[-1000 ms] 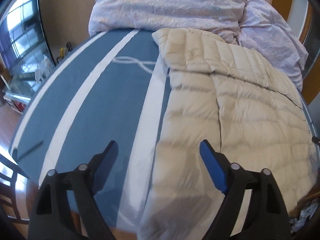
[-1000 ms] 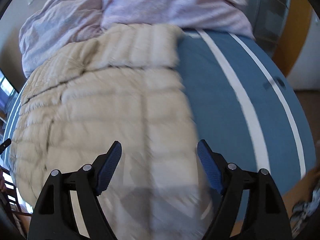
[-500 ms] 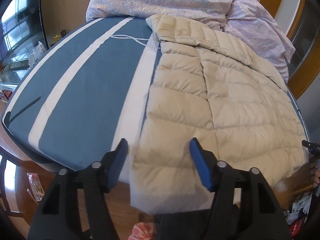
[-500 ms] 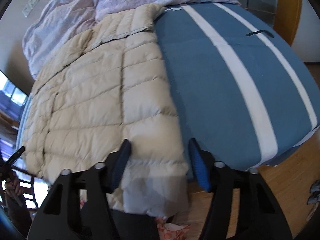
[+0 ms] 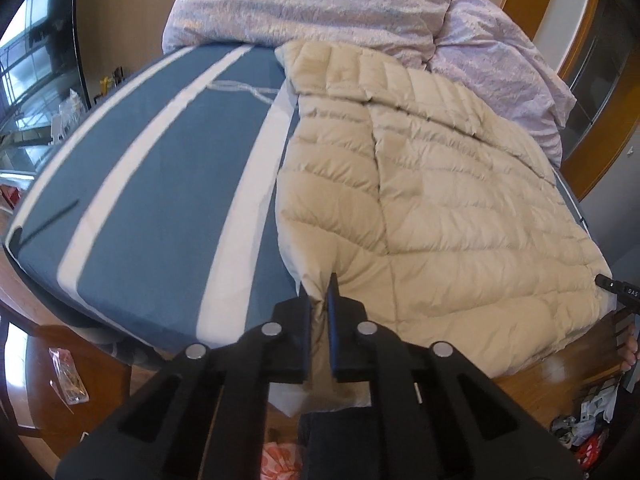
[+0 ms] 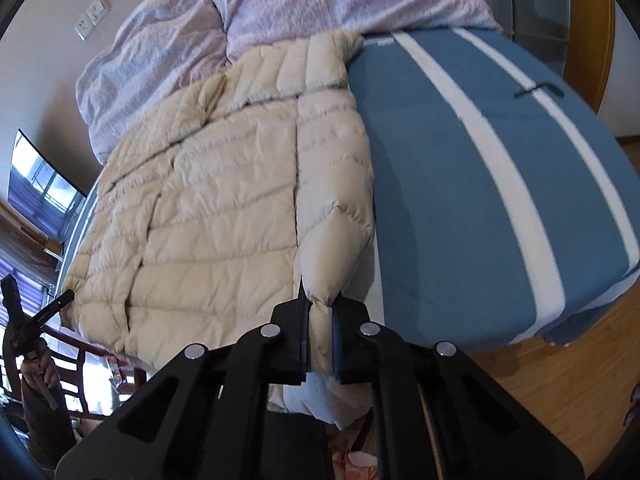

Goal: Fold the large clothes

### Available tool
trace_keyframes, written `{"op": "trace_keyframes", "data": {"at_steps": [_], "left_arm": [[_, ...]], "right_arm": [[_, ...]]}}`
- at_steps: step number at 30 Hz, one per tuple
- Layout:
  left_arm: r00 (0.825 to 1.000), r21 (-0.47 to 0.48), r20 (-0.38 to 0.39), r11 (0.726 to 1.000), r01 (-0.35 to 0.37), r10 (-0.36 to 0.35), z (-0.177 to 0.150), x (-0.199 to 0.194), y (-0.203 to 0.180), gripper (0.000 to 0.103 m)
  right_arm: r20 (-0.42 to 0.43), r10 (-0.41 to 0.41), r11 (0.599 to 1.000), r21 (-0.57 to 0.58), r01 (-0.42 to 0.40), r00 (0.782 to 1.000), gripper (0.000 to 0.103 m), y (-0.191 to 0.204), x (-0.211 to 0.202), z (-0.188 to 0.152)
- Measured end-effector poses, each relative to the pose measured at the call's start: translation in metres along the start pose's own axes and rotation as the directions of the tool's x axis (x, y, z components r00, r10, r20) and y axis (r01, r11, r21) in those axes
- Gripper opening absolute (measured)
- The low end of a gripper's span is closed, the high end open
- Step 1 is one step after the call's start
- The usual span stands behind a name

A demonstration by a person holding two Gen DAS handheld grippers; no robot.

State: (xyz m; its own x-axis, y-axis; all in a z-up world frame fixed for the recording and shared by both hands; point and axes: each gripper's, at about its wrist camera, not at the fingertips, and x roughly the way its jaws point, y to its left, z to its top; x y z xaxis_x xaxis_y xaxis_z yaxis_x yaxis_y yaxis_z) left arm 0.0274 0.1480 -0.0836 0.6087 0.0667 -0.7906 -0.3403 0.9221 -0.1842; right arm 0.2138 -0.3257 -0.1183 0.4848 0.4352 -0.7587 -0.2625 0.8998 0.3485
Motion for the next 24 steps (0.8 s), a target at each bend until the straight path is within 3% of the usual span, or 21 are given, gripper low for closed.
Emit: {"op": "trace_keyframes", "data": {"at_steps": [6, 13, 24], "left_arm": [[0.997, 0.019, 0.068, 1.0, -0.025, 0.024, 0.033, -0.017, -0.011, 0.006], [0.983, 0.055, 0.153, 0.992, -0.114, 0.105, 0.089, -0.021, -0.035, 0.006], [0.96, 0.033, 0.197, 0.977, -0.21, 0.199, 0.188, 0.022, -0.059, 0.006]], "right_arm": [[0.066, -0.009, 1.0, -0.008, 0.009, 0.998, 0.009, 0.011, -0.01, 0.03], [0.131, -0.05, 0.997, -0.046, 0.056, 0.99, 0.008, 0.033, -0.005, 0.078], [0.199, -0.115, 0.993, -0.006, 0.118, 0.973, 0.008, 0.045, 0.036, 0.175]]}}
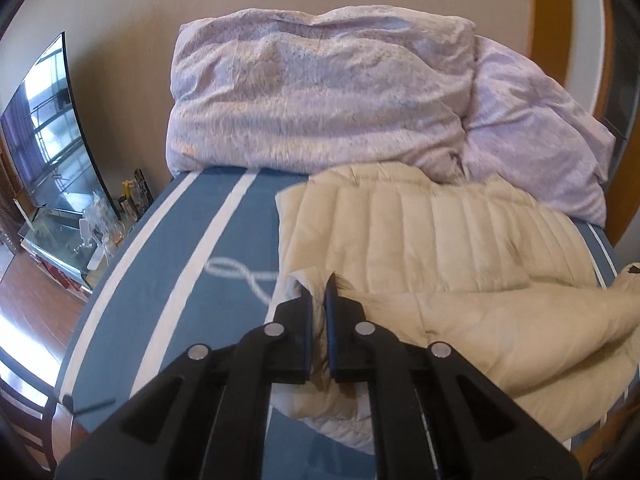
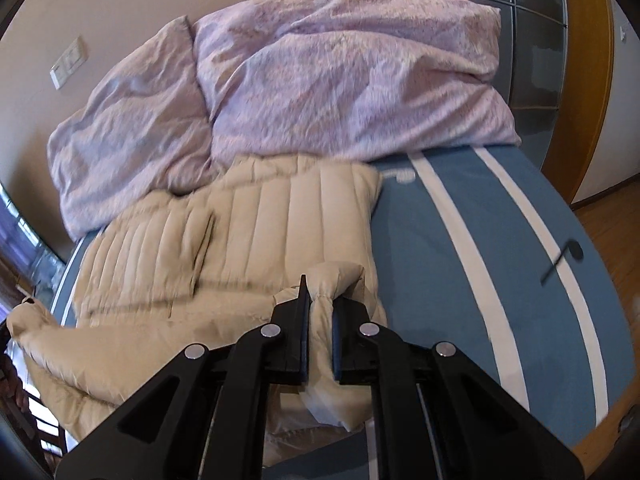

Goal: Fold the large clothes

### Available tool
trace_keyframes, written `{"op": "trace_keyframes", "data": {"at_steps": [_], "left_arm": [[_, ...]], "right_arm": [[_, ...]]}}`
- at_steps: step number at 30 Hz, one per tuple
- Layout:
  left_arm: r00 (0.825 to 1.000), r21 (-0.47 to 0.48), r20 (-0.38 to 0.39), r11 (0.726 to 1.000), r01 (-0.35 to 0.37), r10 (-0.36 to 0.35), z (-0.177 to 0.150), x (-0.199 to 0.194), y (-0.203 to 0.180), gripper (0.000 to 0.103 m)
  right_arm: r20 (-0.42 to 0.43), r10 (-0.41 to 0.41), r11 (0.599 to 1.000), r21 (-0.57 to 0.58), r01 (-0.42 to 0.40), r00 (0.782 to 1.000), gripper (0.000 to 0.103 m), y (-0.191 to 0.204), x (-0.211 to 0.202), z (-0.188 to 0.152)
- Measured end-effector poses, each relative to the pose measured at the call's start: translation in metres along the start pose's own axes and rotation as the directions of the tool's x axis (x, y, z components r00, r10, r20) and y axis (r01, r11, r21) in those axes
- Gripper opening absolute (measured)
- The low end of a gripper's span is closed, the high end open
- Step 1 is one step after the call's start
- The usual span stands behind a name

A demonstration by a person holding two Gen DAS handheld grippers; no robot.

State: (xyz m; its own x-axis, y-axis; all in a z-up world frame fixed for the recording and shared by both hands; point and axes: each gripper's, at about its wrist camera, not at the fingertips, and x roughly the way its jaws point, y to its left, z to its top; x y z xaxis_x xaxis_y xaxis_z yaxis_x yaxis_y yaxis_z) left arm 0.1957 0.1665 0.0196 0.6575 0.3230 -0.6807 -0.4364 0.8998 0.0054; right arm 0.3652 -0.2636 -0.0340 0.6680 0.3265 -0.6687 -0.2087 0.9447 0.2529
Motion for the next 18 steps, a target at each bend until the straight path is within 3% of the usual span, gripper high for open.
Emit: {"op": "trace_keyframes", "data": {"at_steps": [10, 18], "left_arm": [[0.998, -0.005, 0.029, 0.998, -0.059, 0.059, 0.074, 0.067, -0.011, 0.006], [0.994, -0.105, 0.019, 0.988, -0.108, 0.111, 0.09, 0.134, -0.024, 0.006]], "right_arm": [[0.048, -0.052, 0.997, 0.063, 0.049, 0.997, 0.008, 0.001, 0.069, 0.065], [0.023, -0.09, 0.991, 0.098, 0.087, 0.996, 0.009, -0.001, 0.133, 0.084]]}}
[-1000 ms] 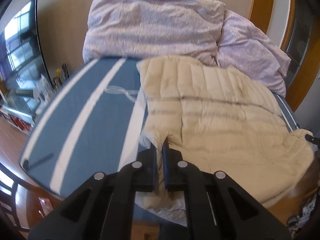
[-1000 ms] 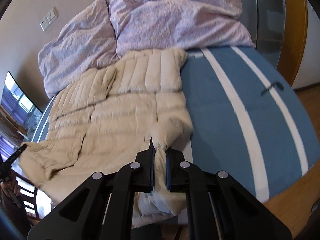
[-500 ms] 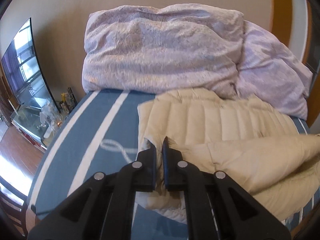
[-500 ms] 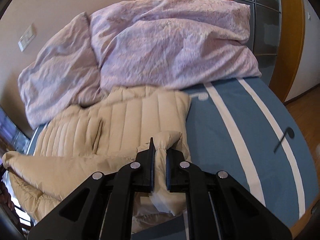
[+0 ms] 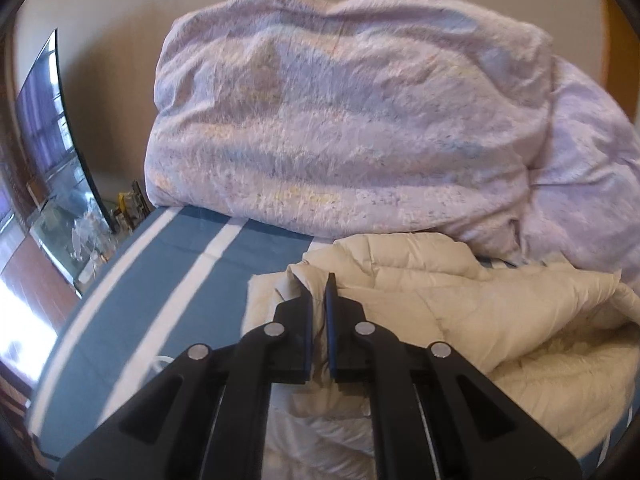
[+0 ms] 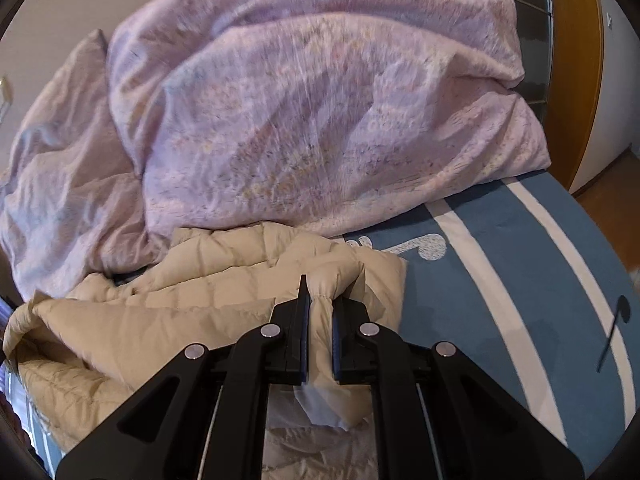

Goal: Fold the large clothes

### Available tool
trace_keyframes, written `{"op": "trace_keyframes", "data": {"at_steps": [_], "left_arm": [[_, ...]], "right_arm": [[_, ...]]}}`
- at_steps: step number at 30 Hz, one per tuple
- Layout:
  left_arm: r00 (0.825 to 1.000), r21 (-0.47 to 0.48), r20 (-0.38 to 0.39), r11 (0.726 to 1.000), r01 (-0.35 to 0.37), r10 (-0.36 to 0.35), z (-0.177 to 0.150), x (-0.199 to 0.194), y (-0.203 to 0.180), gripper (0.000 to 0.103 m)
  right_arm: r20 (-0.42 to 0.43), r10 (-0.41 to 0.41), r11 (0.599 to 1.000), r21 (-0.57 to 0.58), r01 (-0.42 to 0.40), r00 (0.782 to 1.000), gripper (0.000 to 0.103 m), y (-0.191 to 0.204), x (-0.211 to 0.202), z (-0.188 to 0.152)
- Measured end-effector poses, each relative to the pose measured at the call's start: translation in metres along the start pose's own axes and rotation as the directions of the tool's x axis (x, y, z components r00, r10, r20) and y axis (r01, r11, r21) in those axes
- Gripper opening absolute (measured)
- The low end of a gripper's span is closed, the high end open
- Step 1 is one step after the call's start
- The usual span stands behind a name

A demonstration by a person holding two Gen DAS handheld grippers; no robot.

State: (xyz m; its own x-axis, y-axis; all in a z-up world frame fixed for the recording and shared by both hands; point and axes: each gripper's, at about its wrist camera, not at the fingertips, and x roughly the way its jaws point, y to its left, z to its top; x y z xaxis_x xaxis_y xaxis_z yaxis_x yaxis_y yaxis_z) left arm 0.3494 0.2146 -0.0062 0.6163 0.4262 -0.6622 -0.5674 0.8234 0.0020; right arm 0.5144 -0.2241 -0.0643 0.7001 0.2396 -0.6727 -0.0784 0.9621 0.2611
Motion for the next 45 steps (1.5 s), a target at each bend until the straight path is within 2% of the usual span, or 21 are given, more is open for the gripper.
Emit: {"op": "trace_keyframes", "data": {"at_steps": [2, 4, 6, 7, 8, 9, 10, 11, 13, 18, 24, 28, 36, 45], "left_arm": [[1.0, -0.004, -0.01, 1.0, -0.025, 0.025, -0.004, 0.016, -0.007, 0.006], [0.999, -0.011, -0.022, 0.999, -0.038, 0.038, -0.006, 0.028, -0.01, 0.007], [0.999, -0.04, -0.032, 0.999, -0.033, 0.031, -0.008, 0.034, -0.007, 0.012], [0.999, -0.058, -0.033, 0.998, -0.019, 0.017, -0.006, 0.034, -0.003, 0.021], [1.0, -0.071, -0.026, 0.997, -0.012, 0.01, -0.003, 0.032, 0.001, 0.036], [1.0, -0.079, -0.016, 0.997, -0.013, 0.012, -0.002, 0.028, 0.004, 0.044], [1.0, -0.093, 0.006, 0.996, -0.019, 0.019, 0.002, 0.021, 0.01, 0.057], [1.0, -0.097, 0.02, 0.995, -0.016, 0.018, 0.004, 0.015, 0.013, 0.061], [0.999, -0.09, 0.045, 0.996, -0.008, 0.012, 0.008, 0.002, 0.019, 0.063], [0.997, -0.043, 0.074, 0.999, 0.023, -0.019, 0.0, -0.031, 0.024, 0.073], [0.996, 0.017, 0.059, 0.998, 0.064, -0.065, -0.024, -0.05, 0.017, 0.076], [0.996, 0.043, 0.037, 0.996, 0.077, -0.079, -0.033, -0.05, 0.012, 0.078], [0.999, 0.134, -0.026, 0.99, 0.046, -0.043, -0.046, -0.015, -0.024, 0.078], [0.997, 0.114, -0.074, 0.993, -0.02, 0.028, -0.037, 0.044, -0.035, 0.078]], "right_arm": [[-0.006, -0.005, 1.0, 0.006, 0.005, 1.0, 0.009, 0.001, 0.01, 0.0], [-0.003, 0.004, 1.0, 0.014, -0.004, 1.0, 0.015, 0.0, 0.015, 0.001], [0.006, 0.031, 0.999, 0.022, -0.032, 0.999, 0.03, -0.001, 0.012, 0.003], [0.018, 0.034, 0.999, 0.026, -0.035, 0.999, 0.038, -0.002, 0.008, 0.004], [0.035, 0.042, 0.999, 0.029, -0.043, 0.999, 0.05, -0.003, 0.003, 0.006], [0.065, 0.061, 0.997, 0.034, -0.064, 0.996, 0.071, -0.005, -0.007, 0.007], [0.104, 0.054, 0.998, 0.037, -0.058, 0.993, 0.079, -0.006, -0.018, 0.007], [0.154, 0.049, 0.998, 0.031, -0.054, 0.987, 0.083, -0.007, -0.031, 0.007], [0.18, 0.059, 0.998, 0.008, -0.062, 0.982, 0.083, -0.005, -0.044, 0.006], [0.154, 0.117, 0.993, -0.05, -0.111, 0.981, 0.083, 0.0, -0.064, -0.015], [0.105, 0.156, 0.986, -0.079, -0.149, 0.982, 0.079, 0.0, -0.068, -0.044], [0.068, 0.152, 0.985, -0.089, -0.145, 0.986, 0.077, 0.0, -0.065, -0.053], [0.009, 0.091, 0.987, -0.132, -0.089, 0.996, 0.077, 0.026, -0.03, -0.051], [0.01, -0.013, 0.988, -0.156, 0.015, 1.0, 0.077, 0.04, 0.021, -0.037]]}}
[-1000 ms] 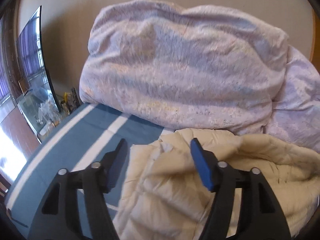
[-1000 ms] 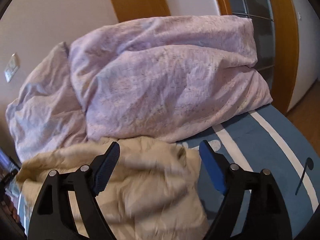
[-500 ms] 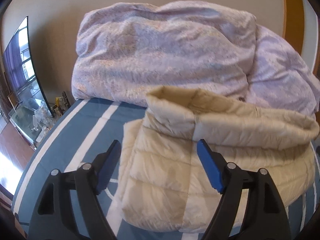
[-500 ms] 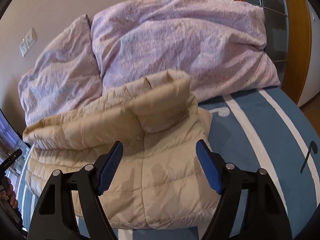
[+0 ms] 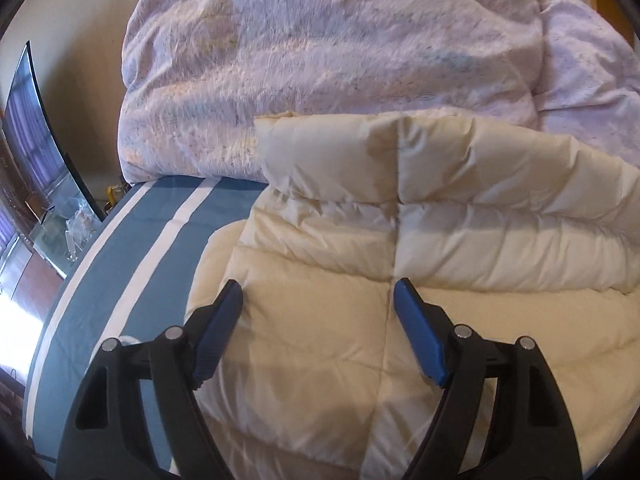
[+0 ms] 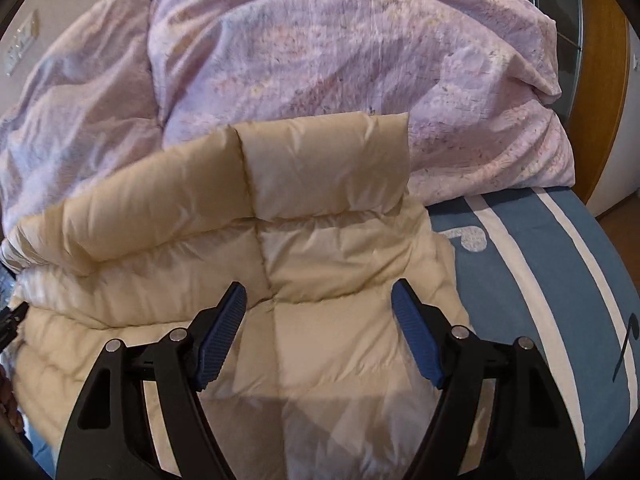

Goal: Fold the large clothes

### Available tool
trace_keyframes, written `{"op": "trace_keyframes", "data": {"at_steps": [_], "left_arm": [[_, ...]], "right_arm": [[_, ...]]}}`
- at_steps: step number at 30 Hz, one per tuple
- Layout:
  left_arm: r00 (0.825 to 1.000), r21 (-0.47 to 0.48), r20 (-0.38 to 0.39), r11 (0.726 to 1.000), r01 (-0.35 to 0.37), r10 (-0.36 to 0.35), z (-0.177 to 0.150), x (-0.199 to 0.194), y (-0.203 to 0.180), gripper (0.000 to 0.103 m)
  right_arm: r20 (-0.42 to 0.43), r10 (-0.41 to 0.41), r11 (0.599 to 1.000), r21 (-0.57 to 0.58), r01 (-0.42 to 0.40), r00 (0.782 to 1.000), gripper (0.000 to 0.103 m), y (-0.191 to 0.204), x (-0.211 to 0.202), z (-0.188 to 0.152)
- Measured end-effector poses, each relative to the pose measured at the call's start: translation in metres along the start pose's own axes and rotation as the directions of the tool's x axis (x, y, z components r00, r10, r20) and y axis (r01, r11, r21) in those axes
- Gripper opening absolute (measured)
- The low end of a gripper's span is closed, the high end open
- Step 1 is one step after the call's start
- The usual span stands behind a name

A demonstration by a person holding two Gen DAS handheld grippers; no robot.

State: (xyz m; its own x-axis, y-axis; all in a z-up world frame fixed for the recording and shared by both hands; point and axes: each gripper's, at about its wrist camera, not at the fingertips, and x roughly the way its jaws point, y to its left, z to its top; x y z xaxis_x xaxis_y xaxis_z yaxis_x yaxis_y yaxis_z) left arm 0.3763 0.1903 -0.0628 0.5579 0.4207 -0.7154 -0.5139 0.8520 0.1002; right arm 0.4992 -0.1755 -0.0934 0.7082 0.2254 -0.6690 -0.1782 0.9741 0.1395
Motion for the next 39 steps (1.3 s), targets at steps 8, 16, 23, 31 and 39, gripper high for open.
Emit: {"op": "trace_keyframes", "data": {"at_steps": [8, 16, 23, 31, 39], "left_arm": [[0.999, -0.003, 0.008, 0.999, -0.037, 0.037, 0.008, 0.025, -0.002, 0.089], [0.999, -0.035, -0.032, 0.999, 0.012, -0.013, 0.014, 0.044, 0.011, 0.099], [0.996, -0.061, -0.069, 0.997, 0.057, -0.061, 0.016, 0.061, 0.017, 0.101], [0.993, -0.091, -0.088, 0.994, 0.067, -0.075, 0.015, 0.07, 0.024, 0.101], [0.994, -0.078, -0.098, 0.996, 0.05, -0.058, 0.015, 0.074, 0.022, 0.101]], "right_arm": [[-0.018, -0.079, 0.995, -0.056, 0.078, 0.997, 0.079, 0.008, 0.026, -0.006], [-0.039, -0.132, 0.988, -0.091, 0.128, 0.99, 0.083, 0.017, 0.043, -0.01], [-0.069, -0.131, 0.988, -0.085, 0.125, 0.989, 0.084, 0.015, 0.05, -0.01], [-0.087, -0.148, 0.984, -0.107, 0.139, 0.985, 0.085, 0.015, 0.059, -0.009], [-0.096, -0.138, 0.987, -0.102, 0.128, 0.986, 0.086, 0.012, 0.063, -0.007]]}}
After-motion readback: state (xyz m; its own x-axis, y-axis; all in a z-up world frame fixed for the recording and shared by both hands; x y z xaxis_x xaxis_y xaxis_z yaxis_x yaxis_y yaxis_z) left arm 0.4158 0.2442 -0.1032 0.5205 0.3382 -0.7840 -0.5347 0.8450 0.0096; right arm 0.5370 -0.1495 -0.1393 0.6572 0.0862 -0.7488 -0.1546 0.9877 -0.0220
